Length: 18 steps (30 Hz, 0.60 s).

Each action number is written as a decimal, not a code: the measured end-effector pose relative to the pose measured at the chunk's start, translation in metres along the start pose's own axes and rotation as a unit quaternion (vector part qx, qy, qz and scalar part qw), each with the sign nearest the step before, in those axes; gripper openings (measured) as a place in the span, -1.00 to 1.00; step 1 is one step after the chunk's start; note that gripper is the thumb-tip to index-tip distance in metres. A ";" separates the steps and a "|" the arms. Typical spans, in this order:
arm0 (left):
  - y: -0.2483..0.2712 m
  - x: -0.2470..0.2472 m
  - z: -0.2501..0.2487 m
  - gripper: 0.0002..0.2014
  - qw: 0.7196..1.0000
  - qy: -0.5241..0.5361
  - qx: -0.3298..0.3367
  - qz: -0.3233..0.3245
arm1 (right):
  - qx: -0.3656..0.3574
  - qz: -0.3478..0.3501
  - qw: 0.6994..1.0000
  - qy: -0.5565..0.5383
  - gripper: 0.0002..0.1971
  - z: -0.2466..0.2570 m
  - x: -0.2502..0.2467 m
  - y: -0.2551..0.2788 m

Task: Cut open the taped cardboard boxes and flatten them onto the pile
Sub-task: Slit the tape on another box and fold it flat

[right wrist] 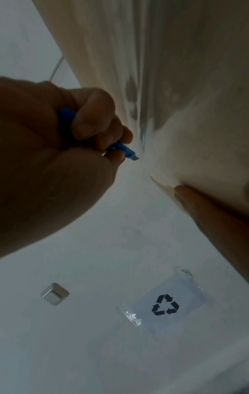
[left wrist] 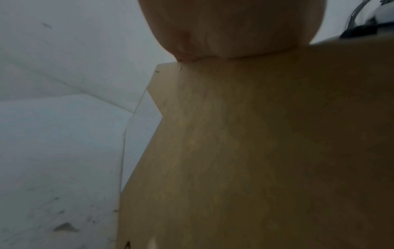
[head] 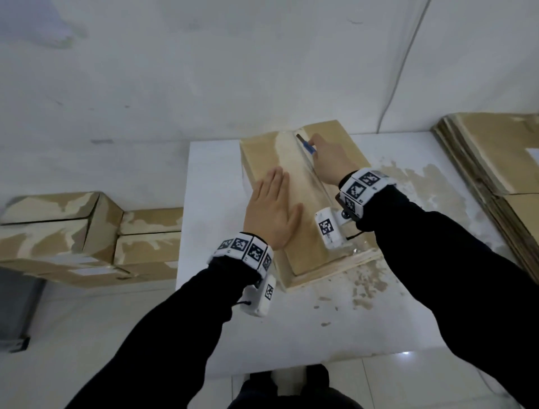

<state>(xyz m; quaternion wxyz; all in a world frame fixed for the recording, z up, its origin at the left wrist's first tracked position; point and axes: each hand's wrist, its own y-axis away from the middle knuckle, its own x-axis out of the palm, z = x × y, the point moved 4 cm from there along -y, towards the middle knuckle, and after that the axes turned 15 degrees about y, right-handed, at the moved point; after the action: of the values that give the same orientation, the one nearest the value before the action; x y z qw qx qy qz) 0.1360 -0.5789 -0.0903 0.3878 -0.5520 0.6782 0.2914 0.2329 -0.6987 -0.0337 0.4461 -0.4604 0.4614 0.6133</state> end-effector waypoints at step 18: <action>0.000 -0.001 -0.004 -0.12 1.000 0.009 0.001 0.007 | -0.009 -0.010 0.994 0.109 -0.67 0.022 -0.020 -0.001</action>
<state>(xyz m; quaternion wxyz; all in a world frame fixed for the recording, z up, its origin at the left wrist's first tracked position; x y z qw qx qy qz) 0.1354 -0.5812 -0.0872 0.3807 -0.5496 0.6855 0.2883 0.2345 -0.6797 -0.0111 0.3948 -0.5333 0.4970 0.5593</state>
